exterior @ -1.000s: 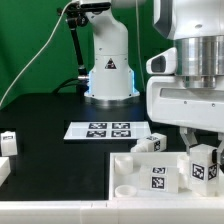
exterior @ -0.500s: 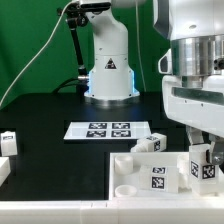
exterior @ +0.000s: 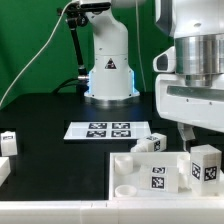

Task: Assemble one leg

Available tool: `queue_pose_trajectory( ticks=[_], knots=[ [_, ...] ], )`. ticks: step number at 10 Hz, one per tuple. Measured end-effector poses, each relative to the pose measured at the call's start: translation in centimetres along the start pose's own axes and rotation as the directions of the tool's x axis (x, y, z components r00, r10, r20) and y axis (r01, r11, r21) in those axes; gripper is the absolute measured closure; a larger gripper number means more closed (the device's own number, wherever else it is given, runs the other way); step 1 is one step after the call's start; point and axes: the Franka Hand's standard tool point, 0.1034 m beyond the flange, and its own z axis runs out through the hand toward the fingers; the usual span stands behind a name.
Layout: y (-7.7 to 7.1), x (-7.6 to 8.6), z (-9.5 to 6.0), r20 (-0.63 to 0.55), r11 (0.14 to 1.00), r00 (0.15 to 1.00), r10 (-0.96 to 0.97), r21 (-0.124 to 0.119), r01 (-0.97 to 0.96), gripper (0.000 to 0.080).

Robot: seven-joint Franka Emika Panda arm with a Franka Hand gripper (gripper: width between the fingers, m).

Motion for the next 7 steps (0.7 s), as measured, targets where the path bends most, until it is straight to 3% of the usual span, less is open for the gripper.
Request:
queue_pose_trajectory(
  ticks=[4, 7],
  knots=[
    [-0.06, -0.04, 0.08, -0.009, 0.934, 0.934, -0.357, -0.011, 0.357, 0.015],
    [0.11, 0.21, 0.14, -0.008, 0.791, 0.791, -0.612, -0.024, 0.612, 0.015]
  ],
)
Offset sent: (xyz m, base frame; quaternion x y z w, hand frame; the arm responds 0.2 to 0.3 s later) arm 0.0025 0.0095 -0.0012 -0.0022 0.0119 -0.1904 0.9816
